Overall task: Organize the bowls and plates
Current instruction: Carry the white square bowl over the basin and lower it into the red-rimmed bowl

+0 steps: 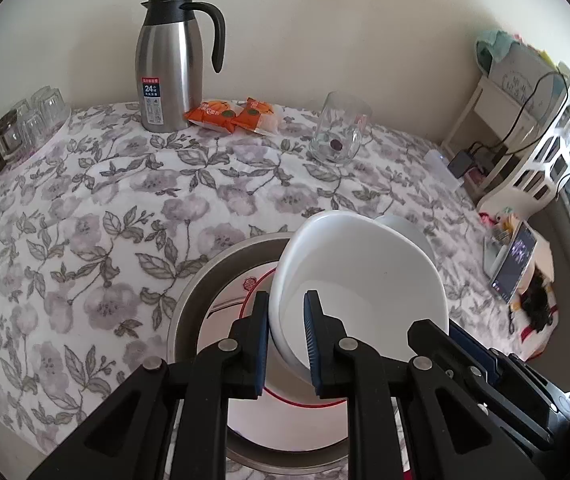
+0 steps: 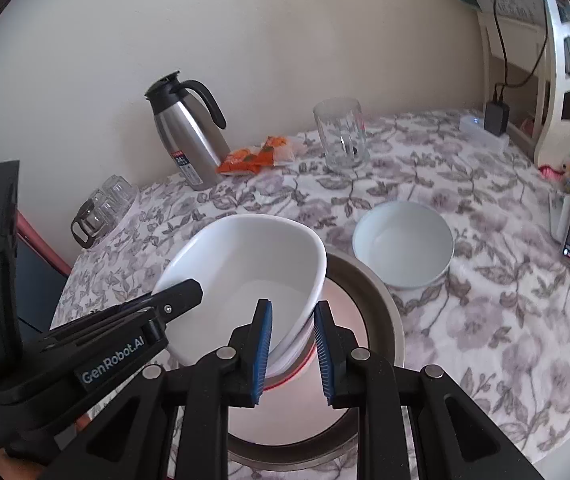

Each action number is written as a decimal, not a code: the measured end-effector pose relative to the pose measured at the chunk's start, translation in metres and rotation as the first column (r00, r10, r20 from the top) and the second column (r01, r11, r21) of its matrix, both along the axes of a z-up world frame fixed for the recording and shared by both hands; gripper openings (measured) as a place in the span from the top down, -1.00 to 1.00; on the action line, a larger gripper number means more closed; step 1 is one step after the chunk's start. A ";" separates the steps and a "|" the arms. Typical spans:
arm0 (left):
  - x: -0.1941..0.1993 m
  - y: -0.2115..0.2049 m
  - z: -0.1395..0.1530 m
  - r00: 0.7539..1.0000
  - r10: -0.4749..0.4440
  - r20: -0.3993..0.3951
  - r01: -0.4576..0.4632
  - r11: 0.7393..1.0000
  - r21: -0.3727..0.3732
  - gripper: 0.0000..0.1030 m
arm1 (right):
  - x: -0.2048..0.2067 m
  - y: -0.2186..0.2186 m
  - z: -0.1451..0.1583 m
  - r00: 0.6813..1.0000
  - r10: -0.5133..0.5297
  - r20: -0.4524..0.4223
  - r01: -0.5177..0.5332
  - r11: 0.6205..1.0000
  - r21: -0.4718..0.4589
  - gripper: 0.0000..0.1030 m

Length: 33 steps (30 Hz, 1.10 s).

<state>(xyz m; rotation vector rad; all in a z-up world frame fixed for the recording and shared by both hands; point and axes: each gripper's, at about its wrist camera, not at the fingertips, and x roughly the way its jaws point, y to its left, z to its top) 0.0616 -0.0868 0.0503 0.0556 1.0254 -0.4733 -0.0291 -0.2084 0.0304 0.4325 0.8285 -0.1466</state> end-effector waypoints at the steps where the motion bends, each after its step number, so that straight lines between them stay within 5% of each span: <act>1: 0.000 -0.001 -0.001 1.000 0.000 0.001 0.000 1.000 0.007 0.66 | 0.000 0.000 0.000 1.000 0.000 -0.001 0.000 1.000 0.000 0.55; 33: 0.014 0.005 -0.026 0.997 0.042 -0.066 -0.037 0.997 0.071 0.66 | 0.014 0.008 -0.019 0.996 0.039 -0.078 -0.038 0.999 0.017 0.55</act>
